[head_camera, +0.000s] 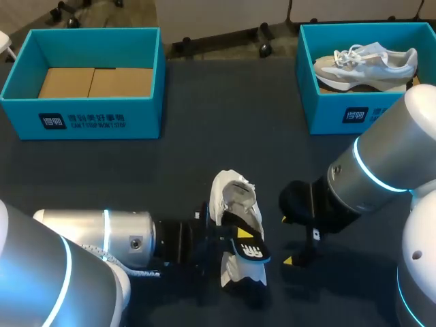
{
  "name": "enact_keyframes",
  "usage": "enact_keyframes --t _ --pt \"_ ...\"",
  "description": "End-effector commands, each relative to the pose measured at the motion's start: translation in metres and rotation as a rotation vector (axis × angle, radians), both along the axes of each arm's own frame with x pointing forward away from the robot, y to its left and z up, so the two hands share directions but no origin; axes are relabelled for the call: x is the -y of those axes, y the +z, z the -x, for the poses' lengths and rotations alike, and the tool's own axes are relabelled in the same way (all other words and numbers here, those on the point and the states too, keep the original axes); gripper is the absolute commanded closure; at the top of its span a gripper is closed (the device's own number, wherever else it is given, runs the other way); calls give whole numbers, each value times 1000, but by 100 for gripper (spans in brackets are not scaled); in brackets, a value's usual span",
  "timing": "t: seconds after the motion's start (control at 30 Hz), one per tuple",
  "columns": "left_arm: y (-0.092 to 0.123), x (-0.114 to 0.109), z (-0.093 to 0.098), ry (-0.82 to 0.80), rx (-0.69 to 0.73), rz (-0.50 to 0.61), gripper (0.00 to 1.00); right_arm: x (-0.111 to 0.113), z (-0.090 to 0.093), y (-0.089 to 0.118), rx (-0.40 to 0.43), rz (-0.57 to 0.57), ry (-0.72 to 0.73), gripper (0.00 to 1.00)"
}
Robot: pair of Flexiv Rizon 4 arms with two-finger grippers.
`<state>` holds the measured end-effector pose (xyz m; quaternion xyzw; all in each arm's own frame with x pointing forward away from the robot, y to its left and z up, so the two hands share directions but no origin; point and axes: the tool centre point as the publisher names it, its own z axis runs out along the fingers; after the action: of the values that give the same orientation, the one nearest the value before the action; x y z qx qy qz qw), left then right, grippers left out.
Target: Take the shoe out of the shoebox, open the shoe tongue, remove and reinsert the insole, then place the shoe into the shoebox
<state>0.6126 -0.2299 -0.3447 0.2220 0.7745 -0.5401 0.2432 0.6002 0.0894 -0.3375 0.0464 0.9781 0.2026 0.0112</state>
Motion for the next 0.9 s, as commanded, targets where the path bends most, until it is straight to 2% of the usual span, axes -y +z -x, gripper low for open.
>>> enact_keyframes --t 0.03,0.07,0.17,0.27,0.4,0.7,0.73,0.77,0.9 --pt "2 3 -1 7 -12 1 100 0 1 -1 3 0 -1 0" --pt "3 3 0 7 -17 10 87 0 1 -1 3 0 -1 0" --pt "7 1 3 5 -26 22 77 0 1 -1 3 0 -1 0" --pt "13 -2 6 2 -37 43 71 0 1 -1 3 0 -1 0" --pt "19 -3 11 1 -33 61 70 0 1 -1 3 0 -1 0" --pt "30 5 22 -14 -19 63 75 0 1 -1 3 0 -1 0" --pt "30 5 22 -16 -18 64 82 0 1 -1 3 0 -1 0" --pt "29 6 22 -23 -10 69 99 0 1 -1 3 0 -1 0" --pt "24 9 22 -41 23 59 100 0 1 -1 3 0 -1 0"
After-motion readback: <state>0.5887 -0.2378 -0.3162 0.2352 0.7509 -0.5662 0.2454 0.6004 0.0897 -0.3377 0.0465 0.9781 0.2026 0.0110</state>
